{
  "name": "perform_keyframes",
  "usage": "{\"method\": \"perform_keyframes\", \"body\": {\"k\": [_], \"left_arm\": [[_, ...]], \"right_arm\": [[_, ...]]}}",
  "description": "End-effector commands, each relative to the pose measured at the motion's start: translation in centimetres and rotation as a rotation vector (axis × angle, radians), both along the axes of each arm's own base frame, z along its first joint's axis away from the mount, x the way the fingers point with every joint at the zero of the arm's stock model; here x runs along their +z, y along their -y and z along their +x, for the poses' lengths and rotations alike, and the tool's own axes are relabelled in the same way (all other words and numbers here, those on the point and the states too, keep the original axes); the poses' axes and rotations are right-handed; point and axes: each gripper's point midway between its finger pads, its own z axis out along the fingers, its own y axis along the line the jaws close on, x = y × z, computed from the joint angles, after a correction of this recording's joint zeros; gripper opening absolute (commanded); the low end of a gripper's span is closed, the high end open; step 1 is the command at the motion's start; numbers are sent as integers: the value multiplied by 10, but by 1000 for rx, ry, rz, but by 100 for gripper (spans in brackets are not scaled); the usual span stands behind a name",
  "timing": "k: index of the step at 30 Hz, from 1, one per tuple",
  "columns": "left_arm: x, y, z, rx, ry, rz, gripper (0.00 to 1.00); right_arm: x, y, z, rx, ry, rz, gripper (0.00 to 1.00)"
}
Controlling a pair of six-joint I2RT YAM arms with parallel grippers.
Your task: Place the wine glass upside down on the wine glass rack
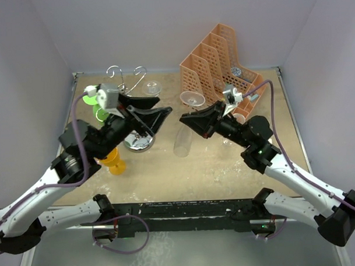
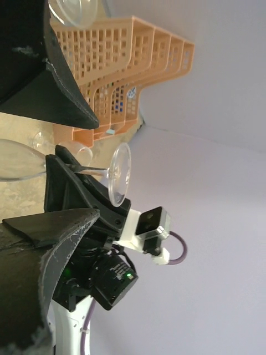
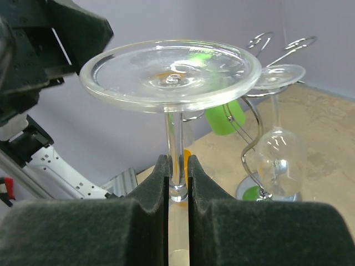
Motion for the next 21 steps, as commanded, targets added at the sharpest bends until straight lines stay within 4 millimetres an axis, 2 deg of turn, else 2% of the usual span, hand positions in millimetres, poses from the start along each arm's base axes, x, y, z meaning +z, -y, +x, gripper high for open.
{"method": "perform_keyframes", "body": {"k": [1, 5, 10, 14, 16, 17, 21], "left_arm": [[37, -59, -11, 144, 43, -74, 57], [58, -95, -21, 210, 63, -147, 57], [65, -132, -22, 326, 47, -177, 56], [59, -156, -17, 433, 18, -191, 56], [55, -164, -15, 470, 4, -192, 56], [54, -168, -14, 484, -2, -192, 56], [47, -177, -14, 517, -27, -190, 56]], "right_arm": [[26, -10, 1, -72, 134, 52, 0], [11, -31, 6, -98, 123, 31, 0], [-6, -61, 8, -105, 102, -9, 0], [-16, -81, 18, -137, 73, -22, 0], [-30, -93, 21, -150, 59, -51, 0], [-19, -98, 22, -154, 75, -34, 0], [-17, -110, 29, -169, 77, -14, 0]]}}
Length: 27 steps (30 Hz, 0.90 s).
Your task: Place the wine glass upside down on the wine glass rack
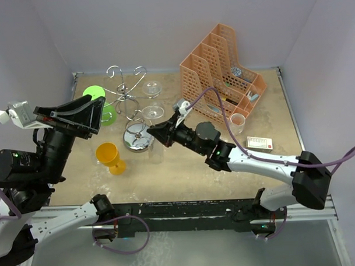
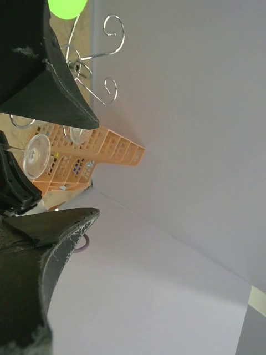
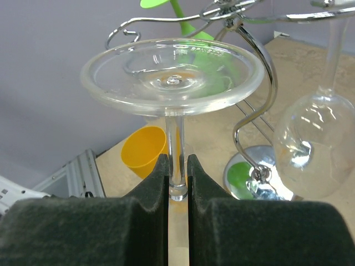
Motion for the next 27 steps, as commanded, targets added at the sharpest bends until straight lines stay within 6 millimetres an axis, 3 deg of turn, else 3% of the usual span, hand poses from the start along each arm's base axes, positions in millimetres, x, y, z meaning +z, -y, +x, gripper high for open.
{"method": "perform_keyframes", "body": {"k": [1, 12, 27], "left_arm": [[-8, -17, 4, 79, -41, 2, 56], [-11, -30, 4, 122, -66, -23, 56], [-7, -22, 8, 108, -66, -27, 56]], "right_arm": [[76, -1, 11, -69, 126, 193, 0], [52, -26, 37, -124, 119, 177, 0], [49, -58, 36, -24, 178, 143, 0]]}}
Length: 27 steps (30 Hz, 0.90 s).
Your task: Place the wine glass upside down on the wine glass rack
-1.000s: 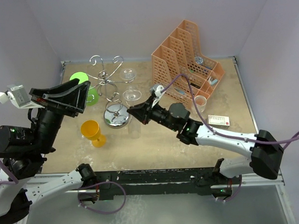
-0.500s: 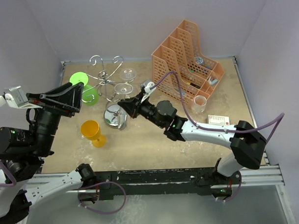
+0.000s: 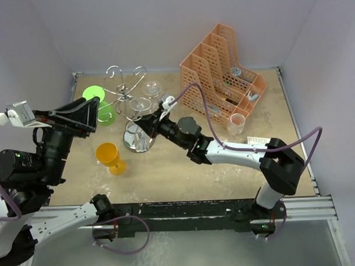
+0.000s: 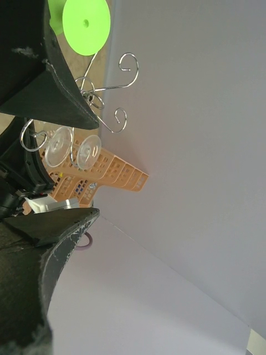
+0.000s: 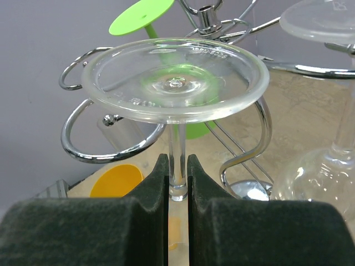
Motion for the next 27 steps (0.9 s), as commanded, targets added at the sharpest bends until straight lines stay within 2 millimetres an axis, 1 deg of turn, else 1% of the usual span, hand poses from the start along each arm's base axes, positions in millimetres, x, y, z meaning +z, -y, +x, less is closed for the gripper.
{"method": "perform_keyframes", "body": {"k": [1, 5, 12, 14, 21, 25, 27], "left_arm": [[13, 2, -2, -19, 21, -34, 56], [12, 2, -3, -20, 17, -34, 56], [10, -1, -3, -16, 12, -38, 56], [10, -1, -3, -15, 11, -39, 56], [8, -3, -4, -10, 5, -39, 56], [7, -3, -3, -7, 0, -38, 56], [7, -4, -3, -5, 0, -40, 56]], "right_arm": [[58, -9, -9, 63, 121, 111, 0], [58, -17, -17, 125, 127, 100, 0], [52, -25, -16, 142, 100, 74, 0], [52, -27, -19, 161, 103, 69, 0], [49, -24, -33, 221, 125, 72, 0], [48, -20, -35, 220, 124, 76, 0], [50, -16, -37, 214, 127, 91, 0]]}}
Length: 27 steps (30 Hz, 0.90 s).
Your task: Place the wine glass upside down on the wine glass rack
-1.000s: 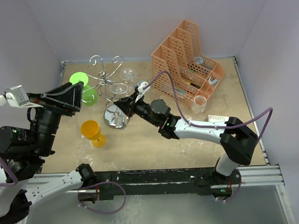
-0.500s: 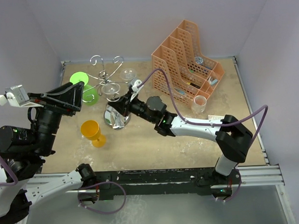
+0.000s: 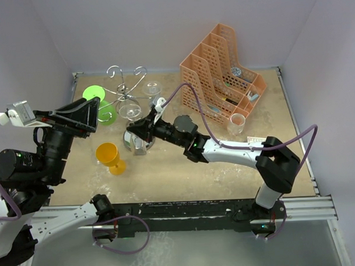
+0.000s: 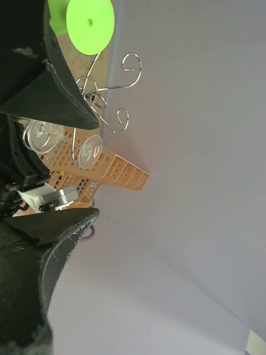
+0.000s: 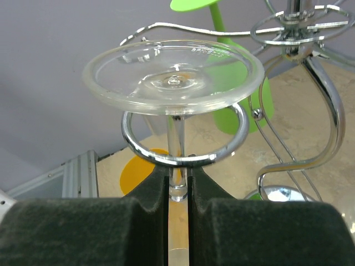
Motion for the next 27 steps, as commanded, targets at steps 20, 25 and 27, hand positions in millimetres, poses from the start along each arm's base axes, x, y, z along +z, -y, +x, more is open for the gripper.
{"method": "perform_keyframes", "body": {"k": [20, 25, 27], "left_arm": [[5, -3, -2, -2, -6, -34, 56], [3, -2, -1, 1, -12, -28, 56], [2, -3, -1, 3, -14, -26, 56]], "right_arm": [[53, 29, -13, -32, 76, 170, 0], [49, 30, -2, -83, 50, 168, 0], [45, 28, 1, -93, 46, 155, 0]]}}
